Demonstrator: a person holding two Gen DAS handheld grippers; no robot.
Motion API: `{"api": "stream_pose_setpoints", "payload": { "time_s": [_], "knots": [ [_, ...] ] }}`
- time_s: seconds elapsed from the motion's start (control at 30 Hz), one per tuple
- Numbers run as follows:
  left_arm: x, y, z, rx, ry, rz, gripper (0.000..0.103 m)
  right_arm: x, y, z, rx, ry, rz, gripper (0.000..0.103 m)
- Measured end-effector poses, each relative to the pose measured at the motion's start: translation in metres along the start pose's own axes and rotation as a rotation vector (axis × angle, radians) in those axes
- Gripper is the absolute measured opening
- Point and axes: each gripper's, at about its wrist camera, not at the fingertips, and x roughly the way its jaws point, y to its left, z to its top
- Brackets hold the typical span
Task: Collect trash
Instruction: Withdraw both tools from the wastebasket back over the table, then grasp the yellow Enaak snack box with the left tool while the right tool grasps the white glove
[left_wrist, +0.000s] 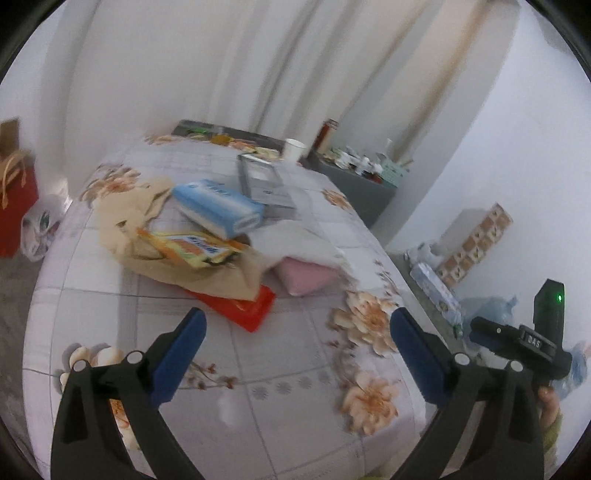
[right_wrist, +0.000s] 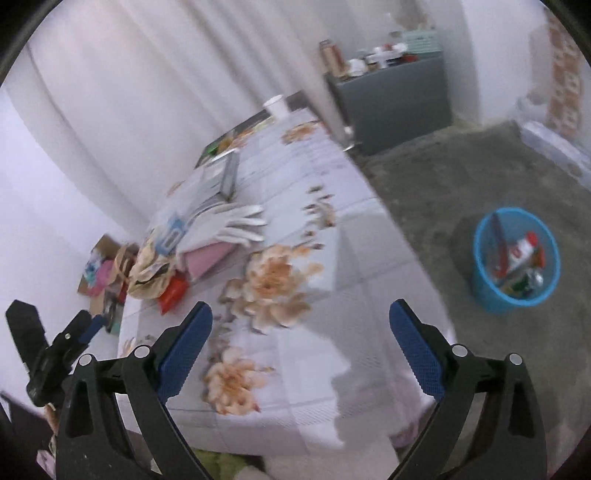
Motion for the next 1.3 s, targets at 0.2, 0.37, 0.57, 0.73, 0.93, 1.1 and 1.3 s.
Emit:
{"api": "stream_pose_setpoints", "payload": {
  "time_s": [0.2, 0.37, 0.57, 0.73, 0.93, 1.1, 1.3],
  "knots": [
    [0.012, 0.033, 0.015, -0.128, -0.005, -0.061, 0.098, 0.038, 0.051, 0.03, -0.117, 0.042, 0.057, 0.092],
    [0.01, 0.045, 0.033, -0.123, -0.067, -0.017, 0.098, 0.072, 0.085, 0.05, -0.198, 0.058, 0.081, 0.092],
    [0.025, 0.06, 0.05, -0.117, -0.069, 0.015, 0.097, 0.112, 0.111, 0.064, -0.258, 0.075, 0.087, 0.091],
    [0.05, 0.081, 0.057, -0.191, 0.008, 0.09, 0.087, 0.143, 0.115, 0.072, -0.248, 0.112, 0.079, 0.085],
    [0.074, 0.099, 0.056, -0.255, 0.068, 0.12, 0.073, 0.171, 0.121, 0.07, -0.266, 0.146, 0.036, 0.08],
    [0.086, 0.11, 0.054, -0.306, 0.1, 0.122, 0.058, 0.19, 0.126, 0.063, -0.314, 0.177, -0.003, 0.077],
    [0.089, 0.119, 0.047, -0.354, 0.095, 0.121, 0.038, 0.196, 0.129, 0.058, -0.359, 0.168, -0.021, 0.073]
  ]
}}
